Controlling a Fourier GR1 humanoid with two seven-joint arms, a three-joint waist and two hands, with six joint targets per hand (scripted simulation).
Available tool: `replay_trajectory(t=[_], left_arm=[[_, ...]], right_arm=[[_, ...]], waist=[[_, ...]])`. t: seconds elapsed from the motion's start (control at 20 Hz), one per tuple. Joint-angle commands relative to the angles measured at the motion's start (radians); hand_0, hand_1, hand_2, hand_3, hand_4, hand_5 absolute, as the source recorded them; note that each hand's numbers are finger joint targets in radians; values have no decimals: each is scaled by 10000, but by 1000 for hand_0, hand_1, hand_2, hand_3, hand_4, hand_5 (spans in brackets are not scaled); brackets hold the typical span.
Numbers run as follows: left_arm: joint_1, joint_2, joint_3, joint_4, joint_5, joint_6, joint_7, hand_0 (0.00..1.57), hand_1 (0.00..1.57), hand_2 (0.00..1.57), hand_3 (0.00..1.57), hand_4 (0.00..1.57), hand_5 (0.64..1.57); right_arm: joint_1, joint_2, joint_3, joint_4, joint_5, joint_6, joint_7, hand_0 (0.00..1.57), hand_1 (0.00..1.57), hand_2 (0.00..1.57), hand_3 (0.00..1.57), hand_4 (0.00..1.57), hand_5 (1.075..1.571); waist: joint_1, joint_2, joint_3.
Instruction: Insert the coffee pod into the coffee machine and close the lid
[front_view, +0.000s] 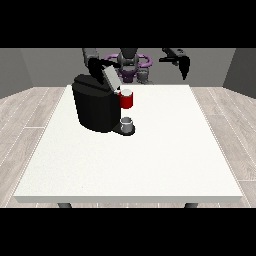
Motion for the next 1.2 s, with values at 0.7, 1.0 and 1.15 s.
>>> replay_trajectory(t=[0.7, 1.0, 1.15], left_arm=[[-74, 466, 101, 388, 157, 232, -555, 0, 0, 0, 0, 131, 1571], [-171, 559, -8, 370, 321, 57, -188, 0, 0, 0, 0, 156, 1571], [-142, 593, 42, 477, 181, 330, -435, 0, 0, 0, 0, 181, 1571]], right_arm=[[-1398, 98, 235, 916, 514, 269, -96, 0, 0, 0, 0, 154, 1571], [-2144, 143, 425, 1055, 1109, -118, 49, 0, 0, 0, 0, 173, 1571], [-2003, 411, 645, 1064, 1358, -178, -251, 0, 0, 0, 0, 124, 1571]], waist=[[43, 547, 21], [358, 498, 22], [199, 427, 22]])
